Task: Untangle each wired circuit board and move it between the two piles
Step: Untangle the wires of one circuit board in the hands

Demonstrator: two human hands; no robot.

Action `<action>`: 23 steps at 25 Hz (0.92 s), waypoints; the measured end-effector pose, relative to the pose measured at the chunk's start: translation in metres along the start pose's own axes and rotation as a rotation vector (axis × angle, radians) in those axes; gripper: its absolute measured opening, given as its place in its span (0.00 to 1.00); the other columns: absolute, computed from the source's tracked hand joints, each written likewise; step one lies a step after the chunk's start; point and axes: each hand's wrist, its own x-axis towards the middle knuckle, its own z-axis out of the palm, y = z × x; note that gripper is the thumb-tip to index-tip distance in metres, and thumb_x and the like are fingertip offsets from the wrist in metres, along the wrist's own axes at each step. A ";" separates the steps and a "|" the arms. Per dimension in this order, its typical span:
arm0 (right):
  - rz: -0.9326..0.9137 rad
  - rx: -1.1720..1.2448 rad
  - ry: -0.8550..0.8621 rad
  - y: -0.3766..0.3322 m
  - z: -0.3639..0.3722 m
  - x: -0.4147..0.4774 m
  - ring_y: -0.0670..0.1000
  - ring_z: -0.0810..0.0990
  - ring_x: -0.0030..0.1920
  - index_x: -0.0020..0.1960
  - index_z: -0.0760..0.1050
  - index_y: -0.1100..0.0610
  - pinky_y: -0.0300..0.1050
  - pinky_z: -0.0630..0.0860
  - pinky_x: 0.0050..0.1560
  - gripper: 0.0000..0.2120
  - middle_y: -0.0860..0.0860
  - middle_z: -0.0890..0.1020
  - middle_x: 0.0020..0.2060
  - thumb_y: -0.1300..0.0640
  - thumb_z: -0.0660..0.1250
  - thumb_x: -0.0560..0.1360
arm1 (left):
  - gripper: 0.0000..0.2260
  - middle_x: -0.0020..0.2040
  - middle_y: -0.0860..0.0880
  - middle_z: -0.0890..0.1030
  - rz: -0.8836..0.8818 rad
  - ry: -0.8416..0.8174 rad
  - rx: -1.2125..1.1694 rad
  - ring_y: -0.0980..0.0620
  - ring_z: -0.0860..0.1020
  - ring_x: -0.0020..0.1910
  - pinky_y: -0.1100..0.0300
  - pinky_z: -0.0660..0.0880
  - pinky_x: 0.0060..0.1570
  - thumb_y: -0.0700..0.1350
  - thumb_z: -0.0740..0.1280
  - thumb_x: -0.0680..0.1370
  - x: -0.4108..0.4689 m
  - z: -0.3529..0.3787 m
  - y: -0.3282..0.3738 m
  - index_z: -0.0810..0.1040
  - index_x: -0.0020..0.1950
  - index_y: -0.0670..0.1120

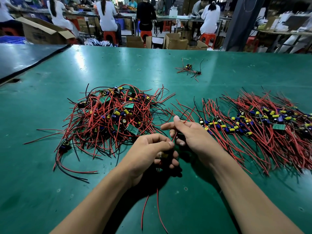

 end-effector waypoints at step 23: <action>0.270 0.425 -0.046 -0.005 -0.008 0.000 0.45 0.65 0.23 0.29 0.80 0.57 0.36 0.59 0.23 0.23 0.51 0.73 0.32 0.48 0.63 0.79 | 0.04 0.32 0.44 0.78 0.119 0.039 0.051 0.49 0.76 0.27 0.60 0.74 0.30 0.38 0.65 0.79 0.000 0.004 -0.007 0.76 0.45 0.39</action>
